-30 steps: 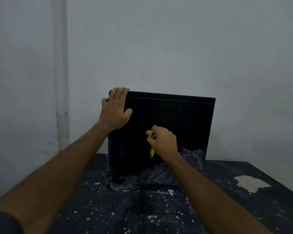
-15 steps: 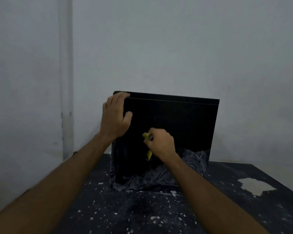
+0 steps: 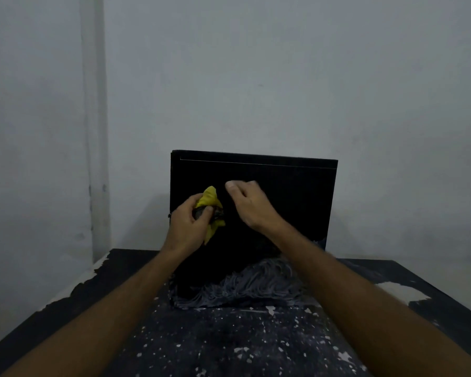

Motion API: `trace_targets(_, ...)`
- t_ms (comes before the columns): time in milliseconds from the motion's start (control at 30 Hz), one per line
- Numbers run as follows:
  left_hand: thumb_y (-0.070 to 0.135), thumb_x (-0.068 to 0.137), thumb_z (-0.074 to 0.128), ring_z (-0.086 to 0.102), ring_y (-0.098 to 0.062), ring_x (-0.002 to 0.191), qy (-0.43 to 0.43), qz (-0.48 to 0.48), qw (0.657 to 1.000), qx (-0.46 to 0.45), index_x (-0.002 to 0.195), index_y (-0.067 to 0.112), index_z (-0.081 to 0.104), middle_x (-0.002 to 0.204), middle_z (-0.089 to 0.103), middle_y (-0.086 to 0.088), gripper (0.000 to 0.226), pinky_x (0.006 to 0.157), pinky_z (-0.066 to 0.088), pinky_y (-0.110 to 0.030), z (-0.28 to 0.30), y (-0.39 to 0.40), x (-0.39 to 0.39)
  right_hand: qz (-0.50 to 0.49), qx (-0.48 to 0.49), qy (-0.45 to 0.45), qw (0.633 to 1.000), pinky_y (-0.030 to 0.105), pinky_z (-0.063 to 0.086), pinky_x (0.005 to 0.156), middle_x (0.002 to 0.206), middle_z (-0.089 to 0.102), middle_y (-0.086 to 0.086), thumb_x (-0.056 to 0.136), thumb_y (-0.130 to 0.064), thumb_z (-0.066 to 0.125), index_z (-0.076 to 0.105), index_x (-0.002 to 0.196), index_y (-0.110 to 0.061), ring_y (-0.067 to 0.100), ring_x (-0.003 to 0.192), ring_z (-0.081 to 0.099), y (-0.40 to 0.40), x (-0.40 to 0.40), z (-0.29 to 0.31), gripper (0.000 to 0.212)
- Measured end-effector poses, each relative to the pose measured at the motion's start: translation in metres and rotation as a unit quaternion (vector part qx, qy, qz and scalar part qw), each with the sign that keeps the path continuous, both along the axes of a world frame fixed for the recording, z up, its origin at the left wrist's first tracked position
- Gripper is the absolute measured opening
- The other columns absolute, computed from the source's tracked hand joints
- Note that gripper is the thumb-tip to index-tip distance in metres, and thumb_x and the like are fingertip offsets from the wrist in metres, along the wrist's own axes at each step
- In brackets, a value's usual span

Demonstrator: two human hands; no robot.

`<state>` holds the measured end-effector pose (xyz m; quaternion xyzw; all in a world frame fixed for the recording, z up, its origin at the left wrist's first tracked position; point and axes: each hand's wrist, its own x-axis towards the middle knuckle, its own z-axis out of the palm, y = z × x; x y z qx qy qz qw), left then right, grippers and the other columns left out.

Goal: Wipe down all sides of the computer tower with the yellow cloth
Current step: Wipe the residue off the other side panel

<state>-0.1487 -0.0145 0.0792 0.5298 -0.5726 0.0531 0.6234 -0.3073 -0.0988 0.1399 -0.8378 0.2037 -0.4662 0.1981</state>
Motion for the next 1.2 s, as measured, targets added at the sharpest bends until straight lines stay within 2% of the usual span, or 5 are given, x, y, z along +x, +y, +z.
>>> trace_targets(200, 0.033, 0.091, 0.067, 0.064, -0.027, 0.086, -0.184, 0.199, 0.962, -0.008, 0.136, 0.015, 0.065, 0.114, 0.054, -0.002, 0.049, 0.066, 0.053, -0.034, 0.010, 0.005, 0.041, -0.348, -0.149, -0.060, 0.923, 0.049, 0.042, 0.100, 0.134, 0.051, 0.013, 0.098, -0.044, 0.053, 0.060, 0.133, -0.013, 0.034, 0.122, 0.045, -0.041, -0.071, 0.029, 0.048)
trace_targets(500, 0.036, 0.083, 0.081, 0.051, -0.028, 0.044, -0.493, 0.223, 0.837, 0.079, 0.102, 0.017, 0.075, 0.096, 0.058, -0.008, 0.028, 0.039, 0.043, -0.030, 0.003, -0.012, 0.008, -0.363, -0.117, 0.109, 0.918, 0.061, 0.009, 0.123, 0.169, 0.014, 0.008, 0.105, -0.057, 0.030, 0.021, 0.161, -0.026, 0.030, 0.157, 0.005, -0.088, -0.118, 0.026, 0.065)
trace_targets(933, 0.036, 0.079, 0.082, 0.050, -0.027, 0.045, -0.528, 0.218, 0.814, 0.103, 0.086, 0.017, 0.072, 0.089, 0.054, -0.006, 0.023, 0.036, 0.043, -0.030, -0.021, -0.006, 0.037, -0.390, -0.139, 0.091, 0.906, 0.065, 0.017, 0.119, 0.165, 0.020, 0.012, 0.102, -0.063, 0.030, 0.025, 0.158, -0.024, 0.033, 0.155, 0.007, -0.089, -0.107, 0.018, 0.068)
trace_targets(1100, 0.045, 0.086, 0.062, 0.058, -0.031, 0.052, -0.362, 0.276, 0.889, 0.048, 0.090, 0.019, 0.073, 0.091, 0.057, -0.004, 0.029, 0.042, 0.042, -0.029, -0.008, 0.003, 0.051, -0.395, -0.135, 0.087, 0.905, 0.065, 0.019, 0.119, 0.165, 0.021, 0.012, 0.101, -0.067, 0.030, 0.027, 0.156, -0.023, 0.032, 0.155, 0.008, -0.088, -0.108, 0.020, 0.071)
trace_targets(1200, 0.048, 0.089, 0.048, 0.055, -0.030, 0.049, -0.482, 0.216, 0.846, 0.076, 0.089, 0.019, 0.072, 0.092, 0.054, -0.003, 0.039, 0.040, 0.047, -0.034, -0.029, -0.001, 0.049, -0.404, -0.124, 0.096, 0.901, 0.067, 0.018, 0.118, 0.167, 0.016, 0.011, 0.100, -0.070, 0.027, 0.023, 0.159, -0.023, 0.031, 0.156, 0.004, -0.084, -0.104, 0.019, 0.075)
